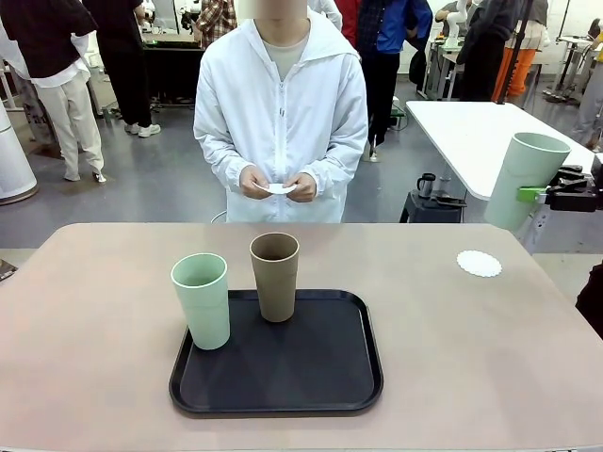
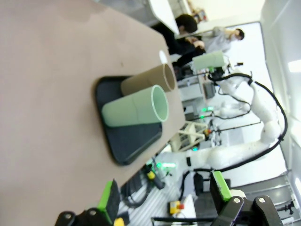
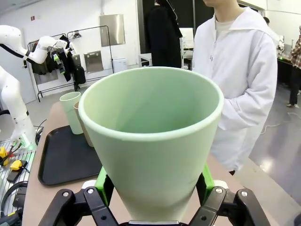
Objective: Place coasters on the table and set cups on them.
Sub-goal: Pick up one Reusable plastic cup and place it on a coaster set by the human.
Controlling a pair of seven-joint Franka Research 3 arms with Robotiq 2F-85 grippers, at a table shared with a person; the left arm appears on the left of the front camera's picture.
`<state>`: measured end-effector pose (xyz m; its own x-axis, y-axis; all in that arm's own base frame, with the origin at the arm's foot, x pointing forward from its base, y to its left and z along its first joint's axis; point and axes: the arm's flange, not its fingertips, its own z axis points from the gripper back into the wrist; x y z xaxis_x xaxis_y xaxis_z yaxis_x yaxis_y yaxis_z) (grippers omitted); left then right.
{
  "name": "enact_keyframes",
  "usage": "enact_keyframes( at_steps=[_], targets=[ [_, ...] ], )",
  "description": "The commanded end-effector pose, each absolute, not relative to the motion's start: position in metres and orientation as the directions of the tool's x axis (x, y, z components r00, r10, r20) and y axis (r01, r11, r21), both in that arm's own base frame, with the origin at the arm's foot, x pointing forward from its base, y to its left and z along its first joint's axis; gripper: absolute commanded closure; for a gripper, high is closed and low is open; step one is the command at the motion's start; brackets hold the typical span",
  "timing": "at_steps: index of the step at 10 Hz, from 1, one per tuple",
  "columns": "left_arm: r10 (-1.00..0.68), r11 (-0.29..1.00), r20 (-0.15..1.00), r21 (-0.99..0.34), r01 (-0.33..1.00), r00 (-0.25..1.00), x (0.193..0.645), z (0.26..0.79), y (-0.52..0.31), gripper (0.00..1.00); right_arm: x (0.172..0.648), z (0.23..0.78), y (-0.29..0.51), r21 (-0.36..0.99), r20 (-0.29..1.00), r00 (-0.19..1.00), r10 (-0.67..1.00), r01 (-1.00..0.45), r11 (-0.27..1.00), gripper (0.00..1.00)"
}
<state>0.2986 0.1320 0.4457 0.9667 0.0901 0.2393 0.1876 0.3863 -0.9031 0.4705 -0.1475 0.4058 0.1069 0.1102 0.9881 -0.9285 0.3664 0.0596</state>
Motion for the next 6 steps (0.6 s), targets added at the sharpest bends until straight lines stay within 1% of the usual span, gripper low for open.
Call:
enact_keyframes(
  at_steps=[1, 5, 6],
  targets=[
    [0.094, 0.374, 0.252, -0.905, 0.200, 0.963, 0.298, 0.446, 0.133, 0.00, 0.469, 0.407, -0.147, 0.062, 0.989, 0.104, 0.103, -0.934, 0.353, 0.15],
    [0.094, 0.374, 0.252, -0.905, 0.200, 0.963, 0.298, 0.446, 0.133, 0.00, 0.470, 0.406, -0.147, 0.060, 0.988, 0.106, 0.109, -0.930, 0.364, 0.15],
    [0.094, 0.374, 0.252, -0.905, 0.200, 0.963, 0.298, 0.446, 0.133, 0.00, 0.495, 0.397, -0.143, 0.053, 0.982, 0.115, 0.149, -0.929, 0.367, 0.15]
  ],
)
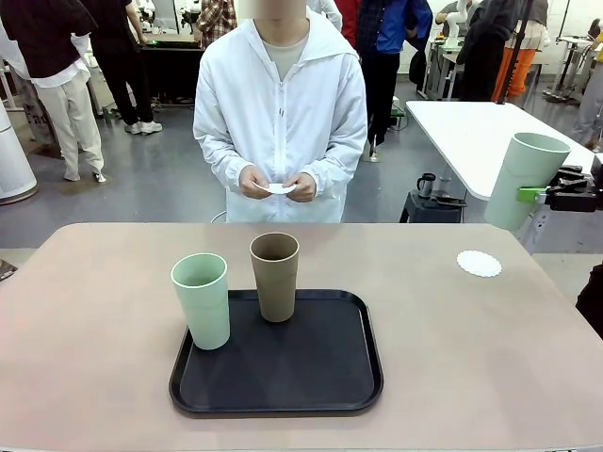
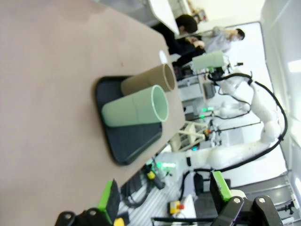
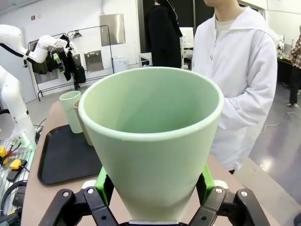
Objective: Place coasters on the table and set cups on them.
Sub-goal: Pick up one Reusable plastic cup and place it on a coaster set by the human.
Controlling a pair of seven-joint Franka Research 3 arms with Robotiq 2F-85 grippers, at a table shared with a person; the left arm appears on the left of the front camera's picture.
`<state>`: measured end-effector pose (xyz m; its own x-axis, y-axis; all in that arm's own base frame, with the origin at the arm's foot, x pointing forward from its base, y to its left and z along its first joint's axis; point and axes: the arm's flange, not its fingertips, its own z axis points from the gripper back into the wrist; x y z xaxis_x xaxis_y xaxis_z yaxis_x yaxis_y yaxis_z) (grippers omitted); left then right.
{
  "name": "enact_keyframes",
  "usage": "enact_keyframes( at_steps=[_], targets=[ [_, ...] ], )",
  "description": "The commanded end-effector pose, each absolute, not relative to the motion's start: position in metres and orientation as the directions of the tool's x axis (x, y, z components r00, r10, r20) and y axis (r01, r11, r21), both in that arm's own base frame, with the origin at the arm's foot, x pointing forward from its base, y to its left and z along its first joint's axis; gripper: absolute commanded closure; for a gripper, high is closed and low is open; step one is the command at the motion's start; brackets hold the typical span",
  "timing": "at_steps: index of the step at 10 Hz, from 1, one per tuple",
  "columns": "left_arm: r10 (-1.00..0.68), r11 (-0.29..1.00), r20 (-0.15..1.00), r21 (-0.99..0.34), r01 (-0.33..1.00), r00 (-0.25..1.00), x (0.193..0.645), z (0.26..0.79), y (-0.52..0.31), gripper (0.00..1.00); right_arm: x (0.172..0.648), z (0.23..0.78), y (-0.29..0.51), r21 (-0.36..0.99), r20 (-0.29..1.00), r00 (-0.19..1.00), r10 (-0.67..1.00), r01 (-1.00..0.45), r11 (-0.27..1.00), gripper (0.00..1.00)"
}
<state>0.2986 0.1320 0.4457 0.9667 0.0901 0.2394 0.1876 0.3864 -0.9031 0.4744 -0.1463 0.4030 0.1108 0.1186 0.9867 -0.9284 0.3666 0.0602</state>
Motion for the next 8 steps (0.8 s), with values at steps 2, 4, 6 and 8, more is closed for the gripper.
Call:
enact_keyframes(
  at_steps=[2, 4, 6, 8],
  targets=[
    [0.094, 0.374, 0.252, -0.905, 0.200, 0.963, 0.298, 0.446, 0.133, 0.00, 0.527, 0.377, -0.140, 0.035, 0.974, 0.108, 0.199, -0.941, 0.337, 0.15],
    [0.094, 0.374, 0.252, -0.905, 0.200, 0.963, 0.298, 0.446, 0.133, 0.00, 0.550, 0.359, -0.143, -0.010, 0.967, 0.070, 0.246, -0.950, 0.313, 0.15],
    [0.094, 0.374, 0.252, -0.905, 0.200, 0.963, 0.298, 0.446, 0.133, 0.00, 0.567, 0.342, -0.155, -0.013, 0.958, 0.073, 0.279, -0.956, 0.293, 0.15],
    [0.094, 0.374, 0.252, -0.905, 0.200, 0.963, 0.298, 0.446, 0.133, 0.00, 0.573, 0.329, -0.168, 0.011, 0.956, 0.094, 0.279, -0.959, 0.285, 0.15]
  ],
)
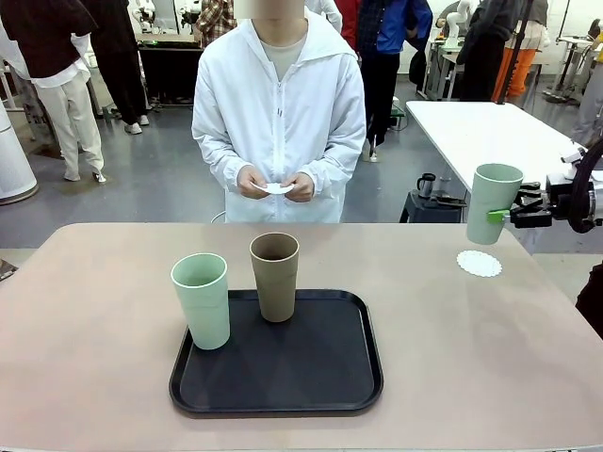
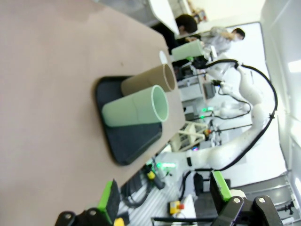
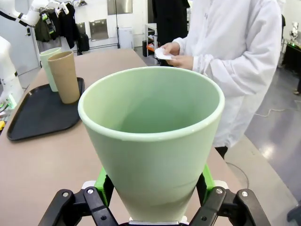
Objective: Place coasters on the table and set cups on them.
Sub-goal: Pick up one Reusable plastic cup and place it on a coaster set by the human.
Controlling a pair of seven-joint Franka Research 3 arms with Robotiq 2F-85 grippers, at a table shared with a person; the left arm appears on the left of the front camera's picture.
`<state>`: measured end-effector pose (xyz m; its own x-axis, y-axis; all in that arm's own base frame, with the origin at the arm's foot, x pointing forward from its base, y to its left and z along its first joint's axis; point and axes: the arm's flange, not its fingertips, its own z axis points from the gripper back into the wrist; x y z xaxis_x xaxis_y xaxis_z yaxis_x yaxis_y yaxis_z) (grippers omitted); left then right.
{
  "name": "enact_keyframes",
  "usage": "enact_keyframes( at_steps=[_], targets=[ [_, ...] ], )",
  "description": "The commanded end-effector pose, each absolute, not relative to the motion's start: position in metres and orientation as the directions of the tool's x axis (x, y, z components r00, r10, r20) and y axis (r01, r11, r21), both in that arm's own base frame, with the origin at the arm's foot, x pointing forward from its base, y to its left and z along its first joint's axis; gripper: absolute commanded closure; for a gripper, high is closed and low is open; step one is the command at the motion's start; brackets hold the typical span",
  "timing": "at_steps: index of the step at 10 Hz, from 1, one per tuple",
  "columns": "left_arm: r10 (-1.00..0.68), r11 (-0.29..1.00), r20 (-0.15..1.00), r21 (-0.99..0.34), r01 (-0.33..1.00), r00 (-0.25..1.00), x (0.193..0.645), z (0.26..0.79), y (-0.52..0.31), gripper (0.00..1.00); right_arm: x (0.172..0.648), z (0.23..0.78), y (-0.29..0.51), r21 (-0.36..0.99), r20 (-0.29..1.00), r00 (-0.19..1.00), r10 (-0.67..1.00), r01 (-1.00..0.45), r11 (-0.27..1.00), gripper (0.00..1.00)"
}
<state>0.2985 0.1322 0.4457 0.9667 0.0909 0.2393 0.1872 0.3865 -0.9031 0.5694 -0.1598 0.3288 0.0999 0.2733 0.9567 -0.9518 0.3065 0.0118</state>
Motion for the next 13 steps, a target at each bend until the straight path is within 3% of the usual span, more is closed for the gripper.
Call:
enact_keyframes(
  at_steps=[1, 5, 13],
  targets=[
    [0.094, 0.374, 0.252, -0.905, 0.200, 0.963, 0.298, 0.446, 0.133, 0.00, 0.573, 0.322, -0.172, 0.041, 0.956, 0.121, 0.269, -0.958, 0.283, 0.15],
    [0.094, 0.374, 0.252, -0.905, 0.200, 0.963, 0.298, 0.446, 0.133, 0.00, 0.579, 0.296, -0.182, 0.143, 0.959, 0.201, 0.197, -0.951, 0.275, 0.15],
    [0.094, 0.374, 0.252, -0.905, 0.200, 0.963, 0.298, 0.446, 0.133, 0.00, 0.582, 0.286, -0.176, 0.186, 0.957, 0.232, 0.172, -0.950, 0.251, 0.15]
  ],
)
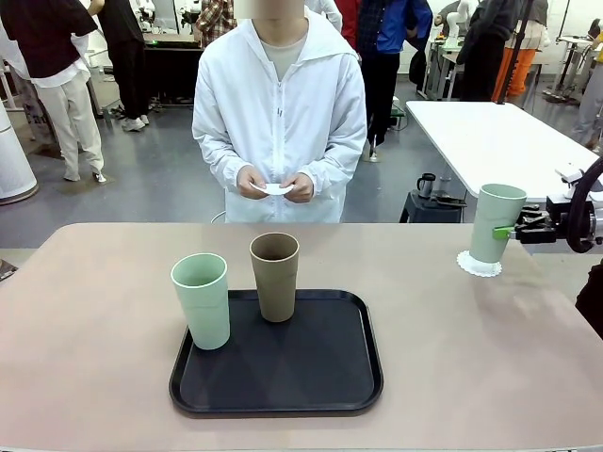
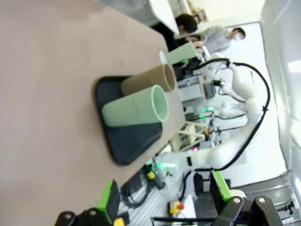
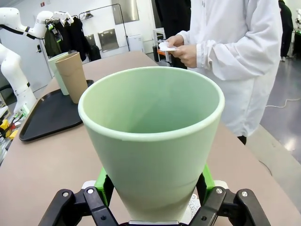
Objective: Place coasters on the table and set cups on them.
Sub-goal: Pick up one Reusable plastic cup and place it on a coaster set by the human.
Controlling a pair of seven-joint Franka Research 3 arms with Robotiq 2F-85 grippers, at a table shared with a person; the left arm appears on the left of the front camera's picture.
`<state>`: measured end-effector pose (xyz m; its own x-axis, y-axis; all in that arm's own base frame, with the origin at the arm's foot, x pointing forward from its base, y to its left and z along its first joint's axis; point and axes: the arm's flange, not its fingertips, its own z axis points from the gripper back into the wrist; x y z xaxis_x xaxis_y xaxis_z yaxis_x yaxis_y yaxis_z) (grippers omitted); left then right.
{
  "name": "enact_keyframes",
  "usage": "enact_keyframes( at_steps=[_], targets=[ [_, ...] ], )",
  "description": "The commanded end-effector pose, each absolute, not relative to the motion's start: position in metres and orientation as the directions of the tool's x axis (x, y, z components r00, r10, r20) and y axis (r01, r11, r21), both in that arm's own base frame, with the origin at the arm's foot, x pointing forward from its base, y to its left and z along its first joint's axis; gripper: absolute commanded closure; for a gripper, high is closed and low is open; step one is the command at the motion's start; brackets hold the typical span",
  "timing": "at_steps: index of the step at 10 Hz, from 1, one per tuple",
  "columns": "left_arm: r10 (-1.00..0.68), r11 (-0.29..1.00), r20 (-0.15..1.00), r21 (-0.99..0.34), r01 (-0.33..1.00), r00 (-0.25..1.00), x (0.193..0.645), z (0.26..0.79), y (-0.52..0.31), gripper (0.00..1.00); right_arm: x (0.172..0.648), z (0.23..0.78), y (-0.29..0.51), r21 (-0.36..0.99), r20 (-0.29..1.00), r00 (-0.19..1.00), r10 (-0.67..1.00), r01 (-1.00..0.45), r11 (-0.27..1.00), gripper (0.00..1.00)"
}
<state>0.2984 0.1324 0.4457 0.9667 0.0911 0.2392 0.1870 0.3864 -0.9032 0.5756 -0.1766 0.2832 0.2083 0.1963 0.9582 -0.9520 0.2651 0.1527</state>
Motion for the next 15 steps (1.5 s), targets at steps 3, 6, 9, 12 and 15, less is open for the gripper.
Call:
enact_keyframes(
  at_steps=[3, 6, 9, 12, 15],
  targets=[
    [0.094, 0.374, 0.252, -0.905, 0.200, 0.963, 0.298, 0.446, 0.133, 0.00, 0.584, 0.280, -0.173, 0.190, 0.958, 0.234, 0.168, -0.952, 0.240, 0.15],
    [0.094, 0.374, 0.252, -0.905, 0.200, 0.963, 0.298, 0.446, 0.133, 0.00, 0.588, 0.270, -0.173, 0.205, 0.953, 0.250, 0.172, -0.948, 0.241, 0.15],
    [0.094, 0.374, 0.252, -0.905, 0.200, 0.963, 0.298, 0.446, 0.133, 0.00, 0.589, 0.265, -0.174, 0.213, 0.950, 0.258, 0.175, -0.947, 0.241, 0.15],
    [0.094, 0.374, 0.252, -0.905, 0.200, 0.963, 0.298, 0.446, 0.133, 0.00, 0.590, 0.263, -0.178, 0.196, 0.951, 0.247, 0.185, -0.947, 0.255, 0.15],
    [0.094, 0.374, 0.252, -0.905, 0.200, 0.963, 0.298, 0.446, 0.133, 0.00, 0.590, 0.262, -0.179, 0.201, 0.950, 0.251, 0.184, -0.947, 0.251, 0.15]
  ],
)
